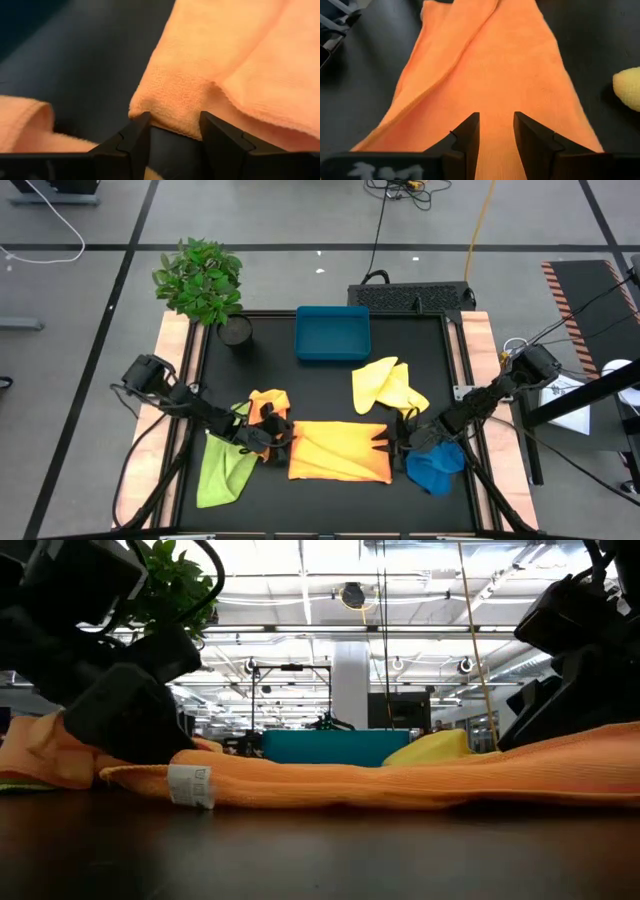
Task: Fold microfiber towels
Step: Fold the right orange microfiber towel
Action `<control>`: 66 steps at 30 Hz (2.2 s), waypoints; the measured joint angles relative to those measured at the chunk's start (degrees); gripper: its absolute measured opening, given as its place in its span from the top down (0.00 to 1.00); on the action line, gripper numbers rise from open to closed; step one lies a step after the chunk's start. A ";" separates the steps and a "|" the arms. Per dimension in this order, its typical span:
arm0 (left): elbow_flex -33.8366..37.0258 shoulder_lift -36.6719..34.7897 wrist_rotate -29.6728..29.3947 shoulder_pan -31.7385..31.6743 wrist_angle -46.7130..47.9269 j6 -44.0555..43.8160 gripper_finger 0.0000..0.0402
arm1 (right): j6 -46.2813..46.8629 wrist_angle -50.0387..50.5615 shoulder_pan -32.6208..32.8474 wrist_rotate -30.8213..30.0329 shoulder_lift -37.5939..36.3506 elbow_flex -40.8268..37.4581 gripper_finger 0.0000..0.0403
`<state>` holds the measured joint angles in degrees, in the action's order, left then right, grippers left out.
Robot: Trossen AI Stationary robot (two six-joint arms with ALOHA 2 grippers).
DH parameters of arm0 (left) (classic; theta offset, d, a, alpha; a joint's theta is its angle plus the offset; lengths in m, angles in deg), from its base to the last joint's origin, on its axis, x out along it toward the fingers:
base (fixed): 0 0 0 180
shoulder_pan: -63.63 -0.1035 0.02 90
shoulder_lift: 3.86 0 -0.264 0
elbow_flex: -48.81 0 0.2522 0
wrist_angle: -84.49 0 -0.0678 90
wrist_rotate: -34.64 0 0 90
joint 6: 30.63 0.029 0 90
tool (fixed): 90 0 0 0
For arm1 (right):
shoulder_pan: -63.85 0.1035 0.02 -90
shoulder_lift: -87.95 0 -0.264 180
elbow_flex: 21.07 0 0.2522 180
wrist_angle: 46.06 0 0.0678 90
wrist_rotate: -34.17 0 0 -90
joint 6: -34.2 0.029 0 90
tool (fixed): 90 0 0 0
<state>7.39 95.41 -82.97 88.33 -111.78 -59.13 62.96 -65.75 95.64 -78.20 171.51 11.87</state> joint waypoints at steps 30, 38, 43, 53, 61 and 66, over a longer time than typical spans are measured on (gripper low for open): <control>-8.14 -1.12 -1.80 1.04 11.36 10.06 0.56 | -1.07 5.20 -6.74 -0.04 0.01 0.00 0.73; -13.46 -1.15 -3.96 0.97 21.76 12.62 0.56 | -1.41 5.07 -6.84 -0.06 0.01 0.00 0.73; -13.44 -1.07 -3.89 0.97 24.69 9.13 0.56 | -1.41 5.10 -6.86 -0.06 0.01 0.00 0.73; -13.40 1.70 0.15 2.00 20.09 8.79 0.56 | -1.41 5.09 -6.86 -0.06 0.01 0.00 0.73; -13.40 1.44 0.74 4.02 15.65 11.54 0.56 | -1.37 5.07 -6.86 -0.08 0.01 0.00 0.73; -13.40 1.46 6.33 5.18 12.71 11.88 0.56 | -1.04 5.09 -6.86 -0.17 0.01 0.00 0.73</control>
<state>-6.01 96.87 -76.64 93.51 -99.07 -47.24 61.92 -60.66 88.78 -78.37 171.52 11.87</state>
